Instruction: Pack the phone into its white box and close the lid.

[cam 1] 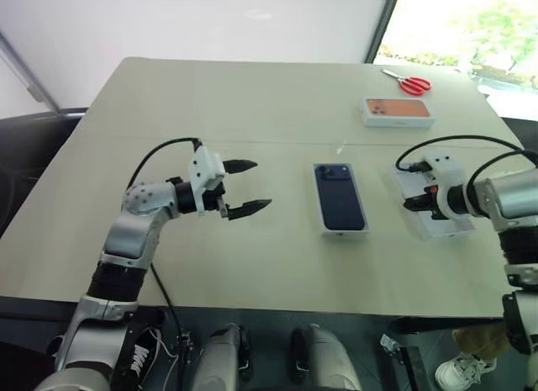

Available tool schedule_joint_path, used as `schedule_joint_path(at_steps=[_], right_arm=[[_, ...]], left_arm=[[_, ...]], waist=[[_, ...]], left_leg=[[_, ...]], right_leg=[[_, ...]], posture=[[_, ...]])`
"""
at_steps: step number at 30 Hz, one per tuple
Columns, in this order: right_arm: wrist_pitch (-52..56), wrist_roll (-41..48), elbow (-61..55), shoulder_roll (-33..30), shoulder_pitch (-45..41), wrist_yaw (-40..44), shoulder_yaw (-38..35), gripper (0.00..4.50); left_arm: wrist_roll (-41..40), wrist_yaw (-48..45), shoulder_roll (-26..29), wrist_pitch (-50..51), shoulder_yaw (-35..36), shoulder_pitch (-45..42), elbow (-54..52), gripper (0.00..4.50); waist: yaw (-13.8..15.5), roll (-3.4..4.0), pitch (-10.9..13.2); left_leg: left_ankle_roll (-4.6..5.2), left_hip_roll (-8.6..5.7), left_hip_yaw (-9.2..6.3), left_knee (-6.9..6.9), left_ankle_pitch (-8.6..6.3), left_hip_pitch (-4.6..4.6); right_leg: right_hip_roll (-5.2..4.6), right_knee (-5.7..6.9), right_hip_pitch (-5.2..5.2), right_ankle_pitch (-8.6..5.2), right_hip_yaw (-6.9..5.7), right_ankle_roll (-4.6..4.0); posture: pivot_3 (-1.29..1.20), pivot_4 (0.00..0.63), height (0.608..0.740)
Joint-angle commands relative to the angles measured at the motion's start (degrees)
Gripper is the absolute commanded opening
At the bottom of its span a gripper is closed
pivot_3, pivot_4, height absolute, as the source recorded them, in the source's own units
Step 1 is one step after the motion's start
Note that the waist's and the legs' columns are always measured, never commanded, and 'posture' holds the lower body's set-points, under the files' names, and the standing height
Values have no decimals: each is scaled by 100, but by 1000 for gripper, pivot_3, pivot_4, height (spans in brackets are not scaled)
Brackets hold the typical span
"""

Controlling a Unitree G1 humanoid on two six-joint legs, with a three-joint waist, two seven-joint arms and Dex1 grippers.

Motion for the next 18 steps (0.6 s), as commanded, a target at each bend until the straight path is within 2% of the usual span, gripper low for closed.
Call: schedule_joint_path(at_steps=[1, 5, 7, 9, 12, 14, 18], right_arm=[[73, 184, 69, 299, -554, -201, -538, 53], [230, 729, 428, 1044, -1381, -571, -1869, 53], [814, 1132, 698, 1494, -1925, -758, -2894, 53], [1237, 1471, 608, 1862, -2119, -804, -3491, 53], [1752, 1947, 272, 2737, -2040, -1024, -4290, 53], [1843, 2252, 100, 3158, -1899, -1269, -4551, 53], [1855, 3212, -738, 4229, -1146, -1622, -4466, 53]], left_arm=[[-9, 43, 67, -29, 61, -28, -116, 4500], [-9, 138, 74, -24, 126, -49, -50, 4500], [-35, 173, 91, 23, 169, -77, -21, 4500], [-74, 225, 98, 62, 224, -128, 19, 4500], [-106, 380, 73, 129, 342, -236, 121, 4500], [-94, 444, 62, 131, 371, -272, 166, 4500], [-71, 646, 4, 162, 407, -254, 93, 4500]], waist=[[-31, 1, 0], [-26, 4, 1], [-17, 5, 2], [3, 5, 1], [6, 0, -3], [-3, 1, -4], [-7, 6, -4]], left_leg=[[0, 1, 1, 1, 0, 0], [-5, 8, 2, -1, 3, 0], [-5, 9, 2, -1, 3, 0], [-5, 9, 1, -2, 3, -1], [-4, 9, -2, -2, 2, -2], [-3, 8, -1, -1, 2, -1], [-3, 5, -1, -3, 2, -8]], right_leg=[[1, 1, 0, 0, 0, 0], [10, 5, -3, 0, 1, 0], [11, 5, -3, 0, 1, 0], [11, 5, -3, 0, 1, 0], [10, 3, 0, 0, -1, 0], [8, 5, 2, 1, 0, -1], [7, 7, -4, 1, 0, -1]], posture=[[0, 150, 738], [0, 150, 738], [0, 150, 738], [0, 150, 738], [0, 150, 738], [0, 150, 738], [0, 150, 738]])
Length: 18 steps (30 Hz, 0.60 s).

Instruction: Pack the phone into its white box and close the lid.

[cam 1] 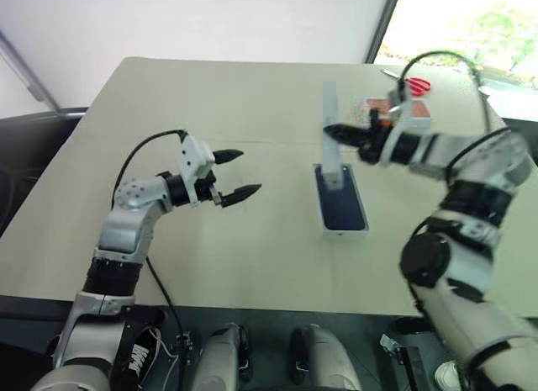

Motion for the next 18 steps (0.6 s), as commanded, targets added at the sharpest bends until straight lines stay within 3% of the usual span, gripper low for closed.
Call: schedule_joint_path(at_steps=[1, 4, 7, 8, 10, 17, 18], right_arm=[[40, 977, -809, 559, 425, -359, 49, 53], [40, 1214, -729, 735, 620, -828, -193, 53], [40, 1964, -738, 657, 934, -1028, 146, 53], [40, 2069, -728, 642, 976, -1116, 150, 10], [40, 2291, -547, 591, 1007, -1398, 74, 0], [40, 3012, -398, 472, 1290, -2129, 122, 0], [40, 3105, -361, 440, 1311, -2205, 138, 0]], left_arm=[[-27, 181, -33, -27, 101, -4, -223, 4500], [-77, 279, -39, 98, 123, 39, -335, 4500], [-106, 374, -50, 223, 125, 71, -387, 4500], [-158, 387, -86, 346, 104, 75, -377, 4254], [-220, 434, -181, 492, 68, 103, -374, 3597], [33, 717, -792, 355, -303, 116, -134, 26], [109, 778, -893, 280, -358, 86, -28, 26]], waist=[[-15, 1, -1], [-12, 1, -1], [-1, 1, -1], [-12, 1, -1], [-28, 2, -1], [-18, 3, -3], [-15, 3, -3]], left_leg=[[0, 0, 0, 0, 0, -1], [0, 0, 0, 2, 1, -1], [0, -2, 0, 4, 1, 0], [0, -2, 0, 3, 0, 0], [0, -1, 0, 2, 0, 0], [0, 1, 0, 2, 1, 0], [1, 0, 0, 3, 1, 1]], right_leg=[[1, -1, 0, 0, 0, 0], [2, 1, -1, 0, 0, 0], [2, 3, 0, 1, 0, 1], [2, 2, 1, 1, 0, 1], [3, 1, 0, 0, 1, 1], [5, 1, 0, 0, 1, 1], [5, 2, 1, 0, 2, 1]], posture=[[0, 150, 738], [0, 150, 738], [0, 150, 738], [0, 150, 738], [0, 150, 738], [0, 150, 738], [0, 150, 738]])
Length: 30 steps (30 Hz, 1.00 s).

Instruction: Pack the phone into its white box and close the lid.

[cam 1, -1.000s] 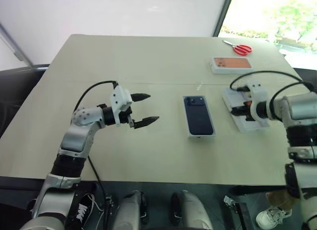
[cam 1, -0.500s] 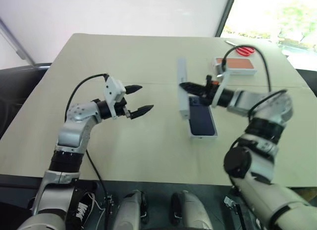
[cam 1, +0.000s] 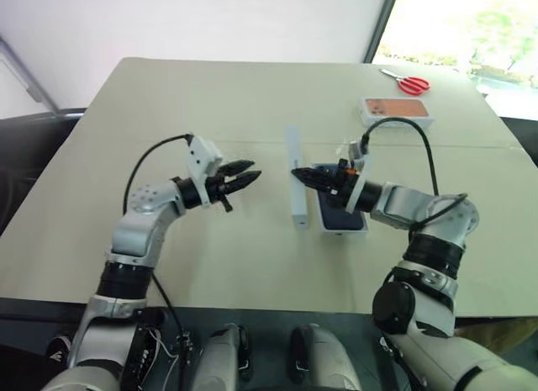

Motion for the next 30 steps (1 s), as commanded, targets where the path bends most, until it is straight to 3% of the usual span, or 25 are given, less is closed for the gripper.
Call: schedule_joint_path(at_steps=[1, 4, 7, 14, 19, 22, 26, 30], right_arm=[[37, 464, 49, -114, 13, -286, 9, 0], [37, 614, 332, -292, -33, -476, -62, 0], [37, 915, 402, -531, -1, -523, 172, 921], [-86, 650, 249, -1091, 11, -273, 427, 4469], [-1299, -484, -186, -2631, 33, 1308, 1823, 4469], [-3024, -1675, -122, -3398, 28, 2409, 2672, 4469], [-4215, -2586, -102, -3746, 232, 3161, 3344, 4469], [-5411, -3638, 54, -3819, 563, 3317, 3848, 4469]], left_arm=[[176, 161, -274, -233, -192, -121, 132, 26], [313, 236, -523, -365, -324, -206, 402, 26], [446, 306, -741, -457, -439, -329, 706, 0], [639, 331, -1142, -852, -523, -710, 1482, 0], [689, 281, -1260, -919, -577, -736, 1575, 0], [703, 285, -1409, -923, -629, -735, 1664, 0], [851, 249, -1594, -1085, -767, -816, 1915, 0], [886, 233, -1878, -1178, -836, -1050, 2281, 0]], waist=[[5, 0, 0], [10, 0, -1], [7, 0, -1], [4, 2, -1], [22, 2, 0], [17, 2, -1], [16, 2, -1], [38, 0, 0]], left_leg=[[0, 0, 0, 0, 0, 0], [1, 0, 0, 0, -1, 0], [3, 0, 0, 0, -1, 0], [12, 2, 0, 0, -6, -1], [37, -2, 1, 3, -21, -5], [50, -2, 1, 4, -29, -3], [48, 4, 1, 3, -28, -3], [20, 4, 1, 6, -10, -3]], right_leg=[[0, 0, 1, 0, 0, 0], [0, -1, 1, 0, 0, 0], [0, -1, 0, 0, 0, 0], [2, -1, -2, 0, 0, 0], [-2, -5, -3, 0, 1, 1], [-1, -7, -2, -1, 1, 2], [8, -9, -2, -1, 0, 3], [9, -7, -2, -1, 0, 3]], posture=[[0, 150, 738], [0, 150, 738], [0, 150, 738], [0, 150, 738], [0, 150, 738], [0, 150, 738], [0, 150, 738], [0, 150, 738]])
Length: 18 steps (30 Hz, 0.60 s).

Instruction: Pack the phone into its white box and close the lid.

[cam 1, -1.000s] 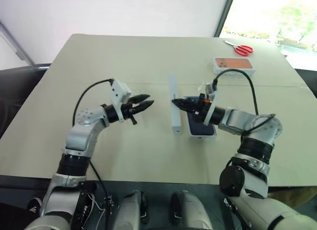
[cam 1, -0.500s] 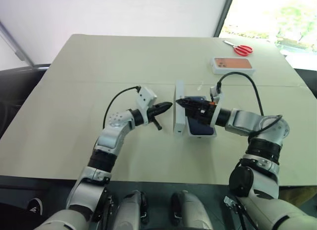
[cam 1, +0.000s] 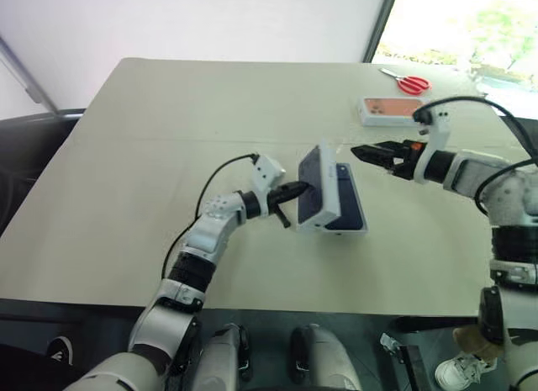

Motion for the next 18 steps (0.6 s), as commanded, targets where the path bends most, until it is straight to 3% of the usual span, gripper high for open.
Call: schedule_joint_path(at_steps=[1, 5, 10, 13, 18], right_arm=[[-1089, -956, 31, -125, 160, 99, 375, 4469], [-2138, -2042, -49, -276, 351, 91, 915, 4469], [-2520, -2295, 200, -196, 273, 190, 765, 4469], [-2592, -2221, 166, -203, 387, 490, 700, 3586], [-2675, -2447, 267, -190, 426, 567, 715, 1055]], left_arm=[[94, 1, -195, -230, -75, -277, 130, 0], [69, -6, -187, -206, -9, -252, 18, 0], [-7, -28, 94, -118, 148, -109, -315, 0], [-58, 47, 314, -67, 345, -91, -366, 0], [-78, 115, 436, 120, 504, -121, -223, 0]], waist=[[7, 0, 0], [-4, 0, 0], [-14, 0, 0], [-7, 0, 0], [29, 0, 0]], left_leg=[[0, -2, 0, 1, 0, 0], [-8, -3, 2, 1, 4, 0], [-17, 2, 2, 1, 10, 4], [-18, 2, 2, 1, 10, 5], [-17, -2, 1, 4, 10, 5]], right_leg=[[-2, 0, 0, 0, 0, 0], [-6, -1, 0, 0, 0, 1], [-3, 2, 1, 0, 0, 0], [-4, 2, 1, 0, 0, 0], [-8, 2, 5, 0, -1, 0]], posture=[[0, 150, 738], [0, 150, 738], [0, 150, 738], [0, 150, 738], [0, 150, 738]])
